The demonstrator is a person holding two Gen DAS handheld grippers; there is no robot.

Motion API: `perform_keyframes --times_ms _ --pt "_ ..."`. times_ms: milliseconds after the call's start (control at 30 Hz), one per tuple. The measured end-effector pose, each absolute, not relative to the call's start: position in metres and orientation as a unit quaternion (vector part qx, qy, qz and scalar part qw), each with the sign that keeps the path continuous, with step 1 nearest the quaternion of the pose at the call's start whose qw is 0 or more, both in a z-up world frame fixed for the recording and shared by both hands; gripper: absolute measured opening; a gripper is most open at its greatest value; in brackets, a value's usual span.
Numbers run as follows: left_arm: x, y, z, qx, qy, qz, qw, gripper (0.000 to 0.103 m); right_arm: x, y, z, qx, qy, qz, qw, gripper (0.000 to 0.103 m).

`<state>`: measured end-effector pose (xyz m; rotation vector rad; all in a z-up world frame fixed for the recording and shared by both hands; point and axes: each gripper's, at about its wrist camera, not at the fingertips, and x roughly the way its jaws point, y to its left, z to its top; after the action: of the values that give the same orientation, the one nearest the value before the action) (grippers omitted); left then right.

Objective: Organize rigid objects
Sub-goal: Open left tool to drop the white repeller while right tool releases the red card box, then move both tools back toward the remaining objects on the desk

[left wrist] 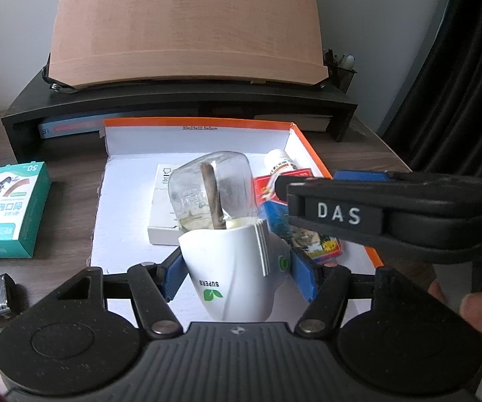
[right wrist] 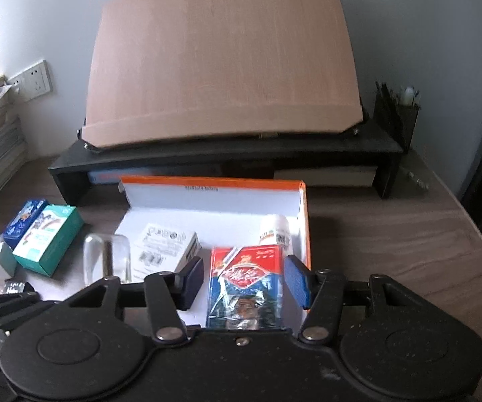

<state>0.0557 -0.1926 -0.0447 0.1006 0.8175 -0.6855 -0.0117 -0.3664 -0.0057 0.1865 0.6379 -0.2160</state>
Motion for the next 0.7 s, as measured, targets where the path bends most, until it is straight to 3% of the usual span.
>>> perform_keyframes --times_ms 133,700 --pt "0.056 -0.193 -0.044 0.044 0.392 -0.342 0.853 0.064 -0.02 -0.365 -0.001 0.089 0.301 -0.119 0.942 0.067" --pt "0.038 -0.133 -0.017 0.015 0.367 -0.341 0.865 0.078 -0.07 -0.334 0.027 0.116 0.261 -0.171 0.943 0.079"
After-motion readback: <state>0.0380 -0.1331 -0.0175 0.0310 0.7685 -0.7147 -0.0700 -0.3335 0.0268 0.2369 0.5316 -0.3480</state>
